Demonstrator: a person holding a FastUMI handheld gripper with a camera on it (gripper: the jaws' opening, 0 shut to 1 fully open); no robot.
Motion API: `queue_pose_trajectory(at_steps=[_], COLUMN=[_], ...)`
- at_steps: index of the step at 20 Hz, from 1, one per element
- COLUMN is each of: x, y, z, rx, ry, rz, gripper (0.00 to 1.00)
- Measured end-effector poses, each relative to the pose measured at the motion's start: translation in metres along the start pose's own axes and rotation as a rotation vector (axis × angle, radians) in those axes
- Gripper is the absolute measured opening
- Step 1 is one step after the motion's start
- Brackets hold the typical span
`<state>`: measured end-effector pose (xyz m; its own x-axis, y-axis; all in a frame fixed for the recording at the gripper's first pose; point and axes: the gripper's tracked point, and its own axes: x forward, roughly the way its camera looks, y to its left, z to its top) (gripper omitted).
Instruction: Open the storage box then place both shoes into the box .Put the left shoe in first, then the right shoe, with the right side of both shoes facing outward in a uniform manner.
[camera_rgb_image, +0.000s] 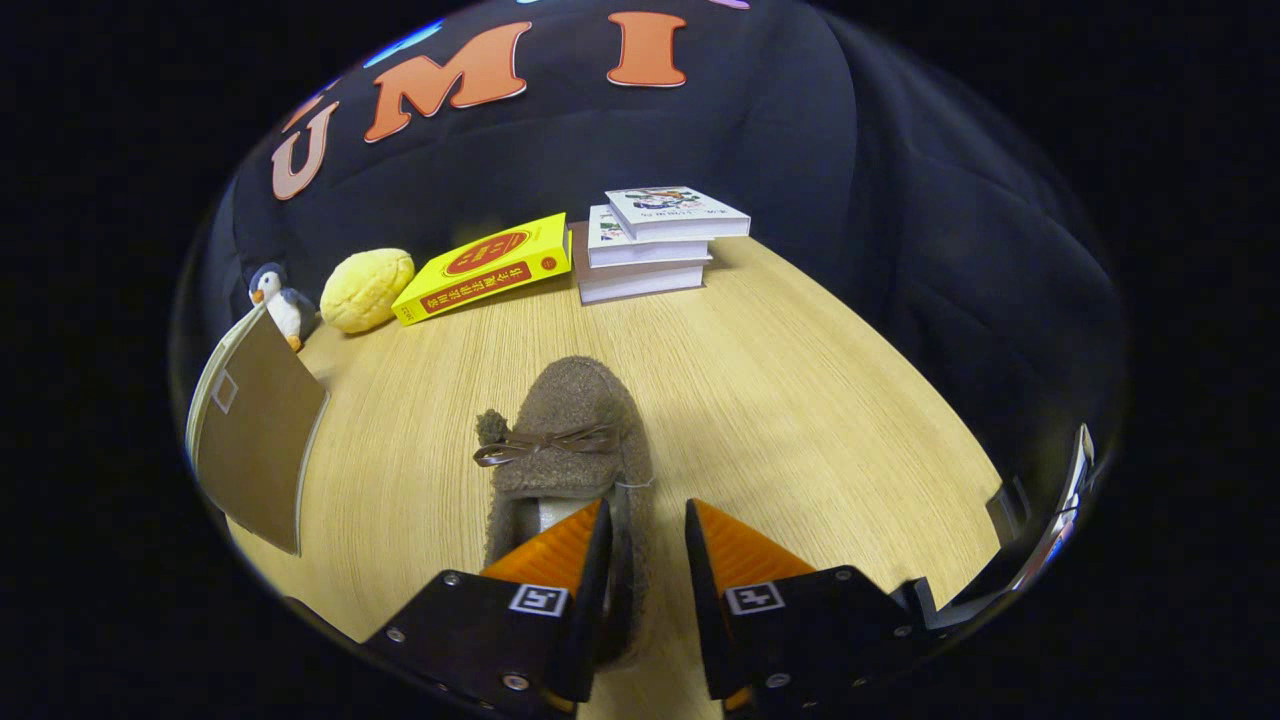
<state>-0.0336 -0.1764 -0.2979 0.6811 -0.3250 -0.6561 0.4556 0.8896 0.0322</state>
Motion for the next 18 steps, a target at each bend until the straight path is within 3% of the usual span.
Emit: queue_pose_trajectory(at_steps=[3,5,11,18], x=[0.004,0.002,-0.017,-0.067], y=[0.001,0.002,0.017,0.073], z=[-0.002,-0.003,0.02,0.059], rx=[-0.005,-0.011,0.007,0.028], ry=[0.019,0.025,-0.019,-0.092], rz=[-0.02,-0.036,-0.047,-0.026], gripper=[0.15,0.04,0.01,0.01])
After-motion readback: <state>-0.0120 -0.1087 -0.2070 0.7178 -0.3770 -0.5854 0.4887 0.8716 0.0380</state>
